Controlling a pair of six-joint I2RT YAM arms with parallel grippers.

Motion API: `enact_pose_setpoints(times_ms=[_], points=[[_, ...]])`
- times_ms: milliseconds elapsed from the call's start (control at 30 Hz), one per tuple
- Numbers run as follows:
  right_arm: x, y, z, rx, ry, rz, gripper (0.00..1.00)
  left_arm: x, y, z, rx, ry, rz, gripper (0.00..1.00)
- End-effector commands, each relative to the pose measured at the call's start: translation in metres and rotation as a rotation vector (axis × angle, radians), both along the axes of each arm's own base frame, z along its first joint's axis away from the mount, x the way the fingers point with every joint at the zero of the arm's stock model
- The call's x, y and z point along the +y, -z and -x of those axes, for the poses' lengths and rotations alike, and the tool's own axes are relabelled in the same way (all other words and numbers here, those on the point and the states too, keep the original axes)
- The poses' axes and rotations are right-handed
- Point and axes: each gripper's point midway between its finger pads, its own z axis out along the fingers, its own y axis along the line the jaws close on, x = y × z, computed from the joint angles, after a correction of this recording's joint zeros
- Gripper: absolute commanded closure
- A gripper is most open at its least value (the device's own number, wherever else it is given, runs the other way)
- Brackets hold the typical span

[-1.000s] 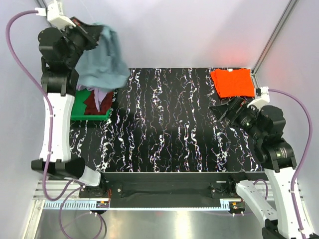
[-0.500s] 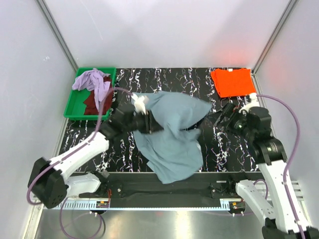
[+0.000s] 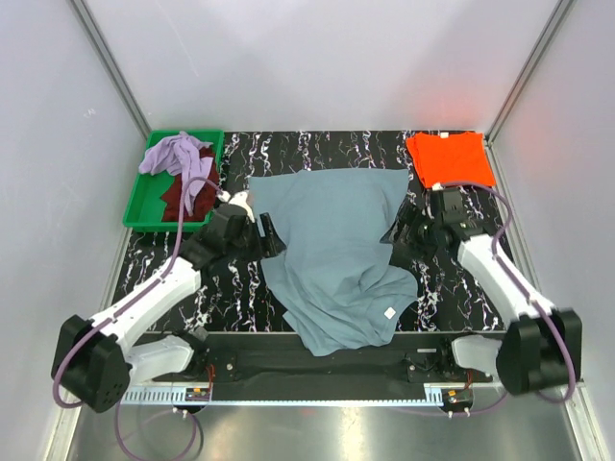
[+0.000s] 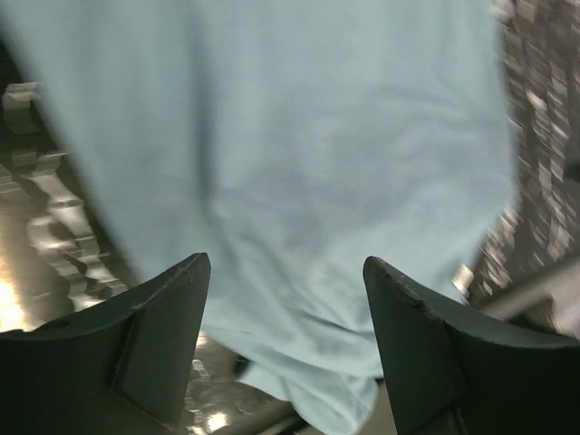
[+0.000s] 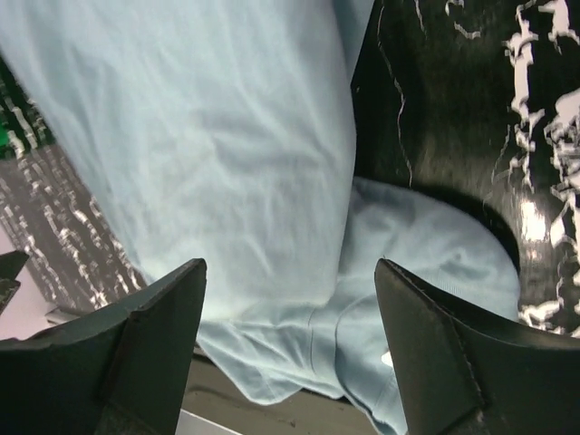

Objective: Fold and stack the t-shirts
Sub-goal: Move the tshirt to the center of the board, then flatten the tshirt out

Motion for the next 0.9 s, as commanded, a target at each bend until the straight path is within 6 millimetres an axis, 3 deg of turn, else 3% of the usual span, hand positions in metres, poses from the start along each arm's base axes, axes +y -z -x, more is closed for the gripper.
enact_pose_setpoints(times_ms=[0, 133, 233, 467, 600, 700, 733, 867], points=[[0.004, -0.003, -0.031, -0.041, -0.02, 0.03, 0.18, 0.035, 0.017, -0.008, 0.042, -0.131, -0.113, 0.27], [-0.009, 0.041, -0.026, 0.068, -0.02, 0.129, 0.19, 0.049, 0.044, 0.01, 0.073, -0.153, -0.146, 0.27], [0.004, 0.063, -0.023, 0.107, -0.059, 0.079, 0.22, 0.045, 0.064, 0.019, 0.116, -0.132, -0.123, 0.26], [0.014, 0.087, -0.02, 0.139, -0.086, 0.1, 0.24, 0.035, 0.091, 0.022, 0.184, -0.104, -0.126, 0.29], [0.016, 0.079, -0.02, 0.103, -0.09, 0.085, 0.25, 0.016, 0.086, 0.01, 0.158, -0.062, -0.059, 0.45], [0.014, 0.068, -0.025, 0.068, -0.095, 0.101, 0.25, 0.002, 0.079, -0.005, 0.149, -0.044, -0.033, 0.65], [0.014, 0.061, -0.032, 0.047, -0.1, 0.108, 0.27, 0.0, 0.077, -0.009, 0.151, -0.039, -0.034, 0.76], [0.01, 0.055, -0.048, 0.018, -0.119, 0.164, 0.42, -0.007, 0.069, -0.019, 0.141, -0.024, -0.034, 0.96]])
